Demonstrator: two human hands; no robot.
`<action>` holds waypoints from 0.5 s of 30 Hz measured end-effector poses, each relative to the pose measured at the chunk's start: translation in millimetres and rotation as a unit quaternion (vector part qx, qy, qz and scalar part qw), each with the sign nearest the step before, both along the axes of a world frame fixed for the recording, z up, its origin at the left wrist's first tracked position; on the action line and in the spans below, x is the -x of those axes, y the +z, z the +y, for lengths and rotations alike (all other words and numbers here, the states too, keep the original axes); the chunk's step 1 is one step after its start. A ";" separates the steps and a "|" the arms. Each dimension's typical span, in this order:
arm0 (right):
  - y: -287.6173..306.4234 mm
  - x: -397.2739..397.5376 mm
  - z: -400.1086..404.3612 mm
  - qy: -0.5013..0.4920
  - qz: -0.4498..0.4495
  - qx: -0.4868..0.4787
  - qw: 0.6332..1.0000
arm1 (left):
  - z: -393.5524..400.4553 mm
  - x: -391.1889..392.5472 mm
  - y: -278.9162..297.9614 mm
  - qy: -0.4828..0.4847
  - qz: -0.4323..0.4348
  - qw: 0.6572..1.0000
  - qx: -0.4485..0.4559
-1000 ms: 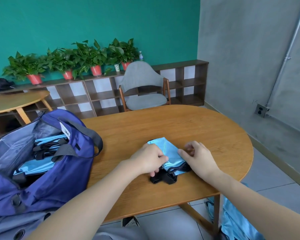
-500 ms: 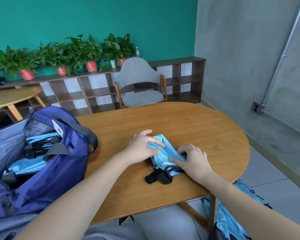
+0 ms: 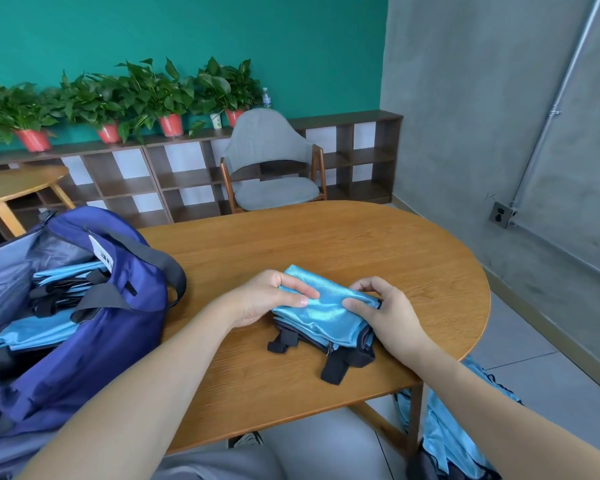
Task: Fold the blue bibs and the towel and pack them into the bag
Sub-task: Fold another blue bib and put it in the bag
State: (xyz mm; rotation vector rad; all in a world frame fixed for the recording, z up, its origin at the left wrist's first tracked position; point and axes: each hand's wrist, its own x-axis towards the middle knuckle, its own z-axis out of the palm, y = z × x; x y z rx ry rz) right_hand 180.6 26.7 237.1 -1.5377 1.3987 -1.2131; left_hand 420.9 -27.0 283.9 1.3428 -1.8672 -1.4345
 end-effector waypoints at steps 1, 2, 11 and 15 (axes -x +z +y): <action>0.5 0.2 1.0 -0.009 0.003 0.003 1.000 | 4.0 0.4 -1.6 0.012 0.001 1.000 0.020; 1.6 0.2 2.3 -0.016 0.005 0.003 1.000 | 8.5 0.8 -3.2 0.023 0.003 0.999 0.038; 8.0 -16.0 24.9 -0.004 -0.147 -0.043 0.988 | 55.6 -13.7 -8.1 0.072 0.013 0.981 0.181; 12.9 -39.3 39.6 0.033 -0.163 0.003 0.986 | 69.9 -33.5 3.7 0.105 0.011 0.968 0.230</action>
